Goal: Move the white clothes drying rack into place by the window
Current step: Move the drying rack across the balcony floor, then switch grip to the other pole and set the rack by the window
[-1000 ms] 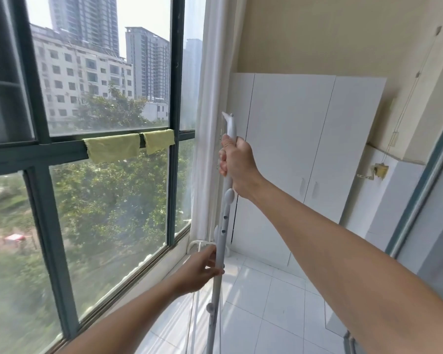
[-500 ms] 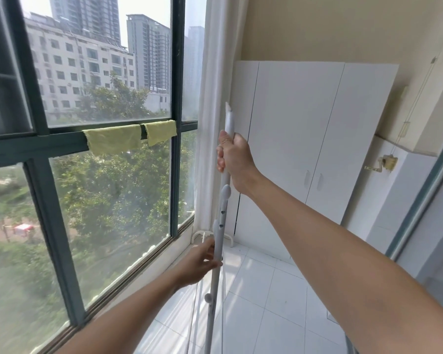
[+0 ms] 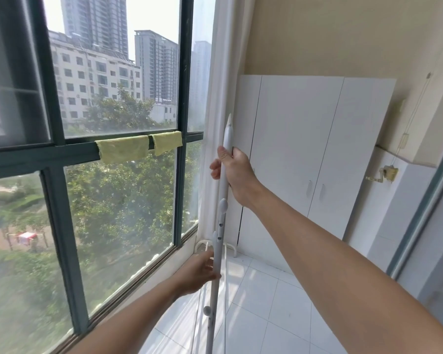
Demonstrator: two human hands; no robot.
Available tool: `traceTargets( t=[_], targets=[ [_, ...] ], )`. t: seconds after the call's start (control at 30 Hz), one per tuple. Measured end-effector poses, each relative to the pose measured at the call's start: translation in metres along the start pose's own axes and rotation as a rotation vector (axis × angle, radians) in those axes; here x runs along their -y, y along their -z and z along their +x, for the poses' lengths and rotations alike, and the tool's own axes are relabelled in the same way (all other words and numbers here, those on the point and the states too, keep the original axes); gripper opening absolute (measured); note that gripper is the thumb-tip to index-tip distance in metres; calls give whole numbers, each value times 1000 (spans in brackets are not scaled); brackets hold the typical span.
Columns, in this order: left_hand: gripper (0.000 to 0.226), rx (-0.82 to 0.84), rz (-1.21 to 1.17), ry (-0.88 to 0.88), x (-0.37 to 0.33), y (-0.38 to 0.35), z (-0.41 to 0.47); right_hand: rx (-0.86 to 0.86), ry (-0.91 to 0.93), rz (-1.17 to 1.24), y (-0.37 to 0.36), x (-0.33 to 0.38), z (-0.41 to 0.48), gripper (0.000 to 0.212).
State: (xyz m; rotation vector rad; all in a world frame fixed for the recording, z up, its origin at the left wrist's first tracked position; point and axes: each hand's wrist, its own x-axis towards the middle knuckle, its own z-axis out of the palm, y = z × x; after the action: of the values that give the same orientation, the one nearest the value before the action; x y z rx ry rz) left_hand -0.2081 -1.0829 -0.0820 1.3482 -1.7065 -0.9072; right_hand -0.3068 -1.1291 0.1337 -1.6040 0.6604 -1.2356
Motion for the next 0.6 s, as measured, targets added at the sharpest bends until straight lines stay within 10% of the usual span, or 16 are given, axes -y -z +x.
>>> traceTargets(
  t=[0.6],
  targets=[
    [62, -125, -35, 162, -9, 10, -74, -165, -146, -83, 61, -36, -80, 21]
  ],
)
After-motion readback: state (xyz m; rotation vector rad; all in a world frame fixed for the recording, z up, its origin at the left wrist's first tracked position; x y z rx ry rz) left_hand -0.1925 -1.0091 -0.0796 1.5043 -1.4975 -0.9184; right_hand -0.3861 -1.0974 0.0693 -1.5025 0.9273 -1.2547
